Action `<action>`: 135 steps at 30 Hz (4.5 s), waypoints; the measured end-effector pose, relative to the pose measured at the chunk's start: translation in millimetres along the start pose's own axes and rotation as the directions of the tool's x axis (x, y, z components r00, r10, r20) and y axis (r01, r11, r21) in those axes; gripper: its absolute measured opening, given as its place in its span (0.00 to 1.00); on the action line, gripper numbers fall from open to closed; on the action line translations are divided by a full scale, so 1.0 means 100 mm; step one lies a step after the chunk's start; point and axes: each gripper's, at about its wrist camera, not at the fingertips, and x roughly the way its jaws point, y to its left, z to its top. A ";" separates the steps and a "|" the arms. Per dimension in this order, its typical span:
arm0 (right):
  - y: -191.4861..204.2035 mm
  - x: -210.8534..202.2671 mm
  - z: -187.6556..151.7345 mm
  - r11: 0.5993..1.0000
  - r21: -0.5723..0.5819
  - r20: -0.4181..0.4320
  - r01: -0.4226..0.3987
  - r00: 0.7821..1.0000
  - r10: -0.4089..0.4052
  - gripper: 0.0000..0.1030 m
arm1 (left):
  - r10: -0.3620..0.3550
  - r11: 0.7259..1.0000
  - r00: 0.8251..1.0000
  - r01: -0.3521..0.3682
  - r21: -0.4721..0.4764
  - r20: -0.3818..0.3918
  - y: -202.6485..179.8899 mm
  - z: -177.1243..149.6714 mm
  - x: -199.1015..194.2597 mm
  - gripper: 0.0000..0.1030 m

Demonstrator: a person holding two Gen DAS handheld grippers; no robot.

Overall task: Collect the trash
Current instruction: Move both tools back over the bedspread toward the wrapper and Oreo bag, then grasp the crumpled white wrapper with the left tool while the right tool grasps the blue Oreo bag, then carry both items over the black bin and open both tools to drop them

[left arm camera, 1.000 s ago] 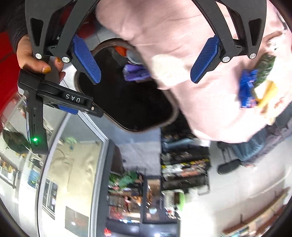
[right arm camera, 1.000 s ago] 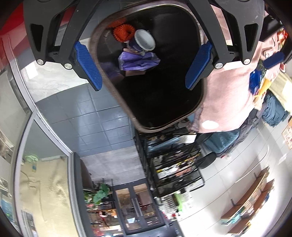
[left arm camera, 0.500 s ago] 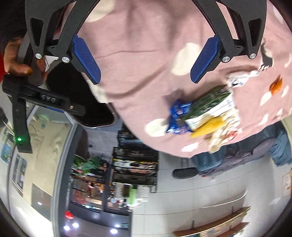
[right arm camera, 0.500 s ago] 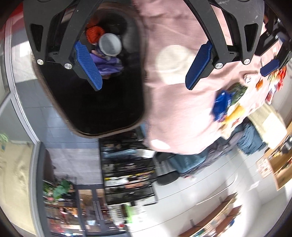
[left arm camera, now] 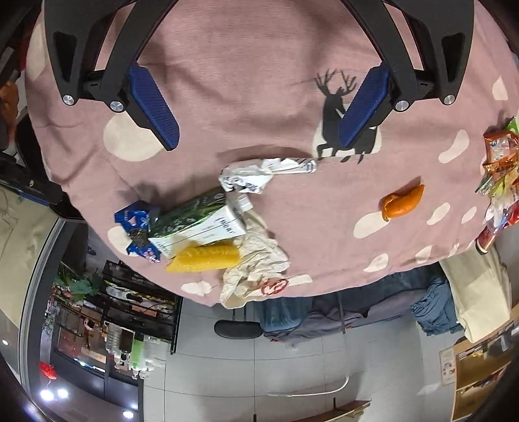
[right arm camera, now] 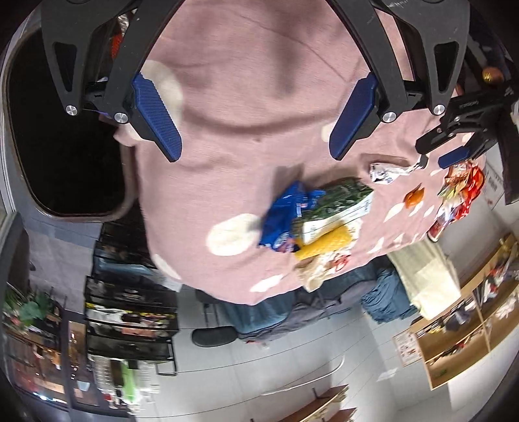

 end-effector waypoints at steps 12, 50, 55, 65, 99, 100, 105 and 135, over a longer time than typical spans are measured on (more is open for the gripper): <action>0.28 0.54 0.32 0.999 -0.049 -0.090 -0.019 0.996 0.014 0.88 | 0.019 0.974 0.996 0.002 0.228 -0.090 -0.18 0.22 0.48 0.95; -0.11 -0.09 0.13 1.000 0.018 -0.009 0.013 1.000 -0.013 0.15 | -0.181 0.982 0.982 0.184 -0.050 0.052 -0.20 0.06 -0.17 0.34; -0.28 -0.22 0.03 0.998 0.046 0.008 0.045 0.999 -0.046 0.15 | -0.211 0.976 0.975 0.214 -0.049 0.065 -0.36 0.06 -0.23 0.34; -0.65 -0.45 -0.08 0.984 0.099 0.033 0.150 0.987 -0.154 0.15 | -0.282 0.959 0.957 0.282 0.006 0.062 -0.81 0.11 -0.28 0.35; -1.92 -0.02 -0.74 0.872 0.298 -0.194 0.388 0.919 -0.342 0.64 | -0.434 0.887 0.900 0.434 0.157 -0.039 -1.97 0.16 -0.14 0.35; -1.93 -0.04 -0.75 0.871 0.306 -0.189 0.384 0.921 -0.340 0.64 | -0.437 0.885 0.898 0.438 0.158 -0.043 -1.99 0.17 -0.14 0.35; -1.94 -0.16 -0.77 0.865 0.336 -0.158 0.373 0.928 -0.338 0.68 | -0.452 0.873 0.890 0.455 0.176 -0.059 -2.12 0.20 -0.12 0.35; -2.61 -0.95 -0.78 0.720 0.532 -0.071 0.446 0.871 -0.487 0.78 | -0.477 0.789 0.844 0.534 0.304 -0.245 -3.43 0.38 0.36 0.36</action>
